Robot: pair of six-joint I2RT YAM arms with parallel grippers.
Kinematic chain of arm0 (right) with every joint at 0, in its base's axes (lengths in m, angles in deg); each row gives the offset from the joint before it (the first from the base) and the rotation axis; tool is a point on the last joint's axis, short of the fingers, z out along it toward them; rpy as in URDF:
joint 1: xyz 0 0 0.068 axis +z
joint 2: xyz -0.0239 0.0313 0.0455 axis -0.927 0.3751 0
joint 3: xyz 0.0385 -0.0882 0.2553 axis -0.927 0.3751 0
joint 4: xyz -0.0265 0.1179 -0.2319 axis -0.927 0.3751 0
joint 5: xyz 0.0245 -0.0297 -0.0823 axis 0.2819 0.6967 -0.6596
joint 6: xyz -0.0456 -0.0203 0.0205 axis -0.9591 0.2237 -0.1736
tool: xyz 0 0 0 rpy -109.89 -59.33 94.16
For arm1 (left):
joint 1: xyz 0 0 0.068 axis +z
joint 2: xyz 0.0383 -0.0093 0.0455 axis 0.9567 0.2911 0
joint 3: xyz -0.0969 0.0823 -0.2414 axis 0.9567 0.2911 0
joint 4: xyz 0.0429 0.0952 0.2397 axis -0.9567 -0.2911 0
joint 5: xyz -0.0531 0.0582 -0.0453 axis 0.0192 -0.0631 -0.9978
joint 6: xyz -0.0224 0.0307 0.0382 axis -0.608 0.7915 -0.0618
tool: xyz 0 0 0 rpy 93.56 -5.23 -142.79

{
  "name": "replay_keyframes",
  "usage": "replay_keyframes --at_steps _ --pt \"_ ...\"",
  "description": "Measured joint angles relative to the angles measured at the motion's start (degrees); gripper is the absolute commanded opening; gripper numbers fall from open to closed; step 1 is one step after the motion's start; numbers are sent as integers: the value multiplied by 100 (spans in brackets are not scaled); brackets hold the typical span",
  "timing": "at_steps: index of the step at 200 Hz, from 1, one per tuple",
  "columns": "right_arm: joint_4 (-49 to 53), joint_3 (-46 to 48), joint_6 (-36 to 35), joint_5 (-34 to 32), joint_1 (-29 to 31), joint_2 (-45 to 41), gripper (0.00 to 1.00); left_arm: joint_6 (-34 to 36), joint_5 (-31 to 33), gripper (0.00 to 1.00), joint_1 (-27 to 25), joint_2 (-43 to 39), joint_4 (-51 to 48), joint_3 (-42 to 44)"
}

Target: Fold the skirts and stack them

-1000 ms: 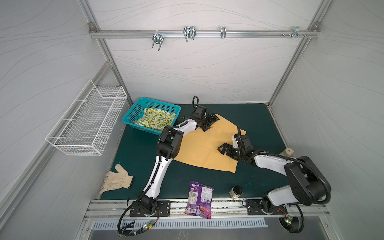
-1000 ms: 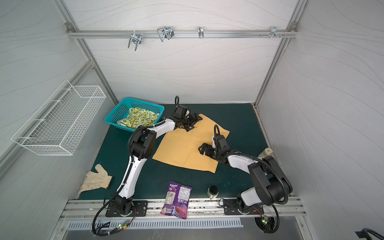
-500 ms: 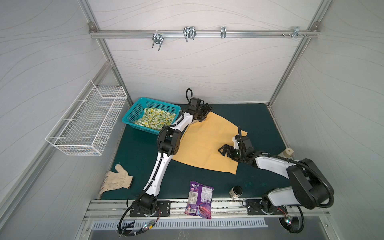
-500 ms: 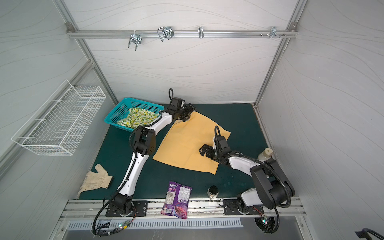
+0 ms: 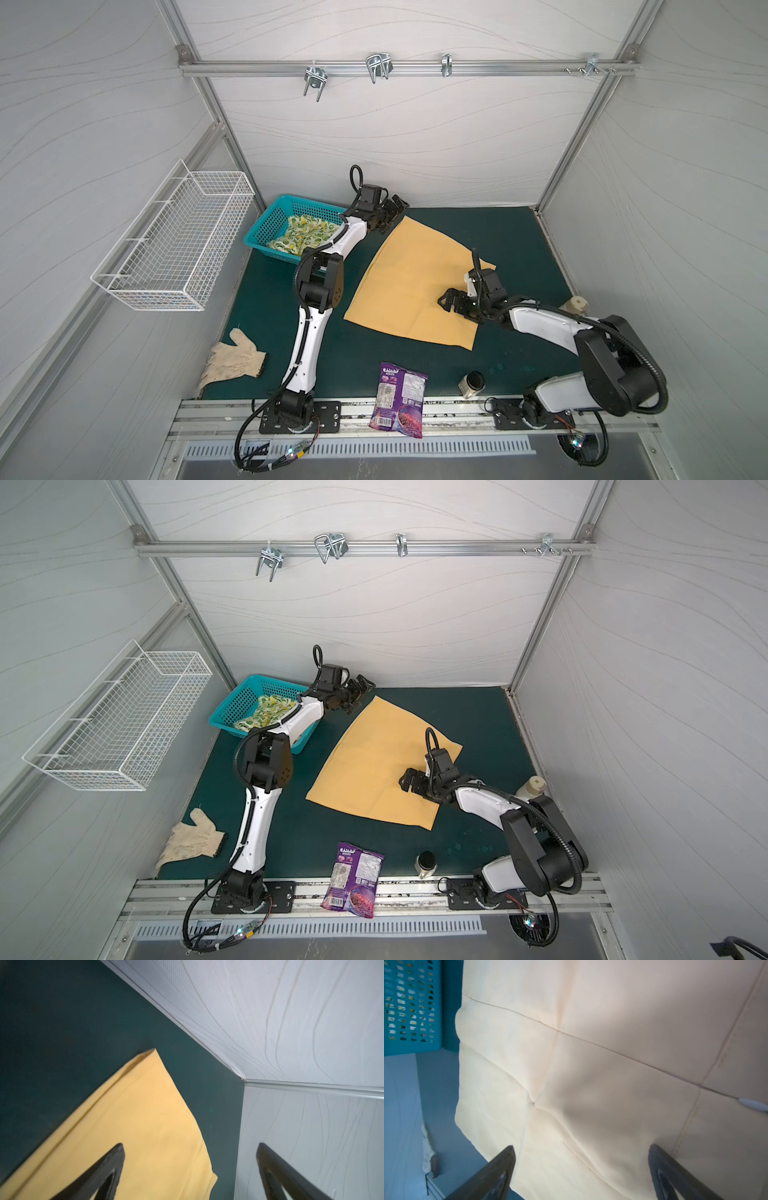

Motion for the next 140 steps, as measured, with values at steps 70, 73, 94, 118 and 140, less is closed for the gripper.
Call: replay_keyframes --at_steps 70,73,94,118,140 --pt "1394 -1716 -1060 -841 396 -243 99 280 83 99 -101 -3254 282 3639" --pt "1469 -1762 -1115 -929 452 -289 99 282 98 99 -101 -3375 258 3775" --pt "1882 -1950 -1421 -1423 822 -540 99 273 326 99 -105 -4247 46 4767" --pt "2243 -1967 -1668 -1878 1163 -682 99 146 605 99 -107 -5108 -348 5731" --pt "2420 -1829 -1788 -2079 1257 -822 99 -15 809 99 -107 -5788 -649 6419"
